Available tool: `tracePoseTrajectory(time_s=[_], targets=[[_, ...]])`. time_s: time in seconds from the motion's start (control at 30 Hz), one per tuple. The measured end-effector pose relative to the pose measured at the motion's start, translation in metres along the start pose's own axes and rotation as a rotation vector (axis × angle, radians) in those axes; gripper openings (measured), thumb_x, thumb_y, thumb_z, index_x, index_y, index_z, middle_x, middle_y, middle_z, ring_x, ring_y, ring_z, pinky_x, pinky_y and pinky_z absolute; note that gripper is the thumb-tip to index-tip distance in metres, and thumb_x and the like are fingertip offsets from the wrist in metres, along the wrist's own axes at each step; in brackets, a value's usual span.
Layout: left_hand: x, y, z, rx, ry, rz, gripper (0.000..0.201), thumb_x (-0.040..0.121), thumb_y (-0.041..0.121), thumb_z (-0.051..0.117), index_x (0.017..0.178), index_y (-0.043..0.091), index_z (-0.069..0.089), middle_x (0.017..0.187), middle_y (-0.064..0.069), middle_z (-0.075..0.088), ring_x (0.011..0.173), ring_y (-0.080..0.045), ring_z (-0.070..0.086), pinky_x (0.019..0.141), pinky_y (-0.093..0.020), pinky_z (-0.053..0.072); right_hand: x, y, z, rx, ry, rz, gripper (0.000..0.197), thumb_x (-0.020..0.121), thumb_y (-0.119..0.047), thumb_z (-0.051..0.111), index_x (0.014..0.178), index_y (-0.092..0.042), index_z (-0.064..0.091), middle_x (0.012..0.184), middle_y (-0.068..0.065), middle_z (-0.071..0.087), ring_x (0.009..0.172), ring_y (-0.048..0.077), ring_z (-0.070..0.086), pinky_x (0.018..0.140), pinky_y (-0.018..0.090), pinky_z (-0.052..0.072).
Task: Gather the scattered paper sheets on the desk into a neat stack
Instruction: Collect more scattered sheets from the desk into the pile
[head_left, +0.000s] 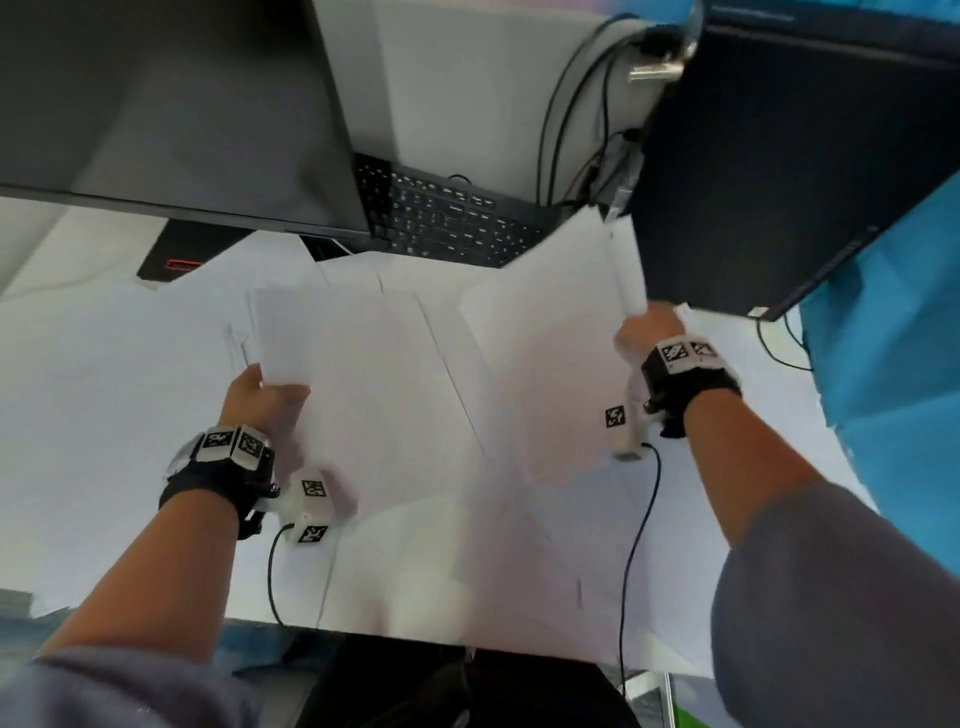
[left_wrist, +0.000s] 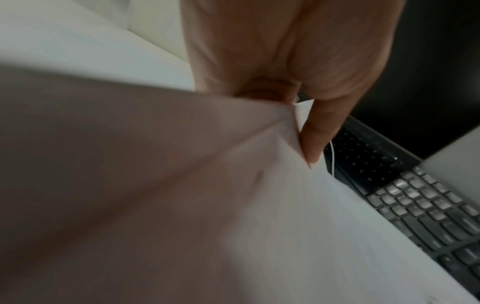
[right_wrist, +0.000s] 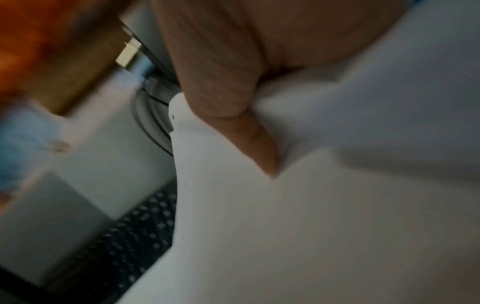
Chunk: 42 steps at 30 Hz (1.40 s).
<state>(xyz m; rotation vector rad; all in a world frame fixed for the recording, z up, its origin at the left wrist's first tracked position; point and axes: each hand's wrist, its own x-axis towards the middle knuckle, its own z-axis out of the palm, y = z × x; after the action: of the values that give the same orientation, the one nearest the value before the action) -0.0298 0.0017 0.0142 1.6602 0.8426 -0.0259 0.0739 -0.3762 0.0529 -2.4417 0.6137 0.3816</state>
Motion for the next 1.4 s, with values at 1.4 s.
tracePoseTrajectory(time_s=[1.4], targets=[[0.135, -0.011, -0.090, 0.276, -0.285, -0.040, 0.054, 0.078, -0.012, 0.061, 0.127, 0.009, 0.054, 0.122, -0.018, 0.061, 0.114, -0.038, 0.057, 0.102, -0.054, 0.042, -0.039, -0.088, 0.122, 0.219, -0.093, 0.311, 0.041, 0.091, -0.011, 0.056, 0.128, 0.003, 0.049, 0.131, 0.020, 0.055, 0.118, 0.034, 0.055, 0.090, 0.031, 0.045]])
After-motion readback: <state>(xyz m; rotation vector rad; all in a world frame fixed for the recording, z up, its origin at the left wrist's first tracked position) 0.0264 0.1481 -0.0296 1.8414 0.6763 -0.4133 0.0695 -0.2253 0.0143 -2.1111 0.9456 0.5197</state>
